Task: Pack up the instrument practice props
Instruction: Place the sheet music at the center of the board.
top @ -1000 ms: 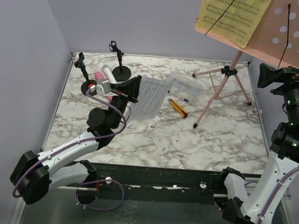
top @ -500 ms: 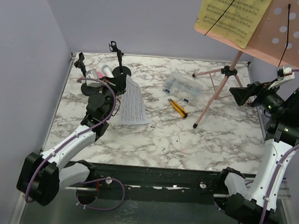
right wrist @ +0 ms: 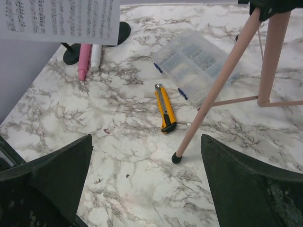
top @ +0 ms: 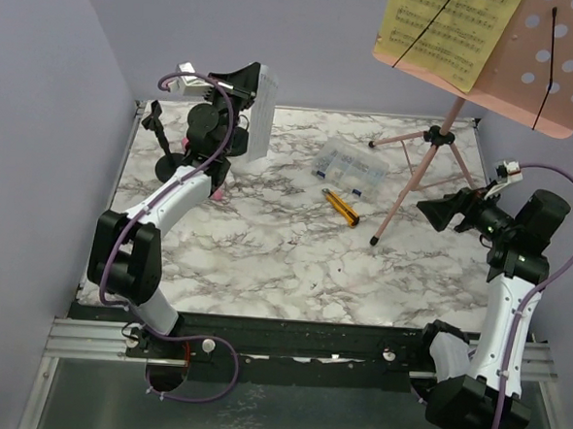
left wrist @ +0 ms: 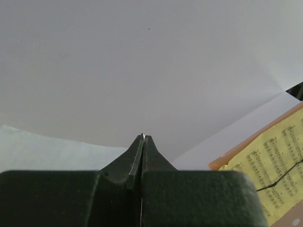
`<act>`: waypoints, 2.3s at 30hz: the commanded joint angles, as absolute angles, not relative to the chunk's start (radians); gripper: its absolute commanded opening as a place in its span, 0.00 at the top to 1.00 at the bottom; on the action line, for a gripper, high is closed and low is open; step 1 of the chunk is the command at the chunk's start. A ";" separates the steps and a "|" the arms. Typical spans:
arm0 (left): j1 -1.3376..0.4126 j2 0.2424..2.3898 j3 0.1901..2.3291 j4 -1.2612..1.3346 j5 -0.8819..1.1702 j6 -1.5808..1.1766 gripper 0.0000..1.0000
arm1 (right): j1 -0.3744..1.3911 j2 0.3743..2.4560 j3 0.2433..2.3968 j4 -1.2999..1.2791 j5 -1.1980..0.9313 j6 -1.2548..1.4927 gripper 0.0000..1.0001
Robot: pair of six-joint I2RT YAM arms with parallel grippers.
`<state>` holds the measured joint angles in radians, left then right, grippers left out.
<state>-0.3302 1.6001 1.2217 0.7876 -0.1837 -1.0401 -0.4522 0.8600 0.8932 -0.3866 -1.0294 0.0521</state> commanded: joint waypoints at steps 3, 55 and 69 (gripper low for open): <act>-0.311 1.629 1.075 0.864 -0.250 -1.217 1.00 | -0.456 0.808 0.810 -0.318 -1.033 0.022 0.00; -0.080 1.337 0.289 0.723 -0.698 -1.122 1.00 | -0.456 0.774 0.695 -0.284 -1.049 -0.037 0.00; -0.093 1.508 0.409 0.721 -0.461 -1.198 1.00 | -0.457 0.769 0.694 -0.282 -1.050 -0.037 0.00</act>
<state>-0.0605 1.4353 0.3313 0.7212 -0.5388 -1.1675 -0.4530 0.7822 0.7074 -0.2863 -1.0309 -0.0204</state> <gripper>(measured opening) 0.002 0.997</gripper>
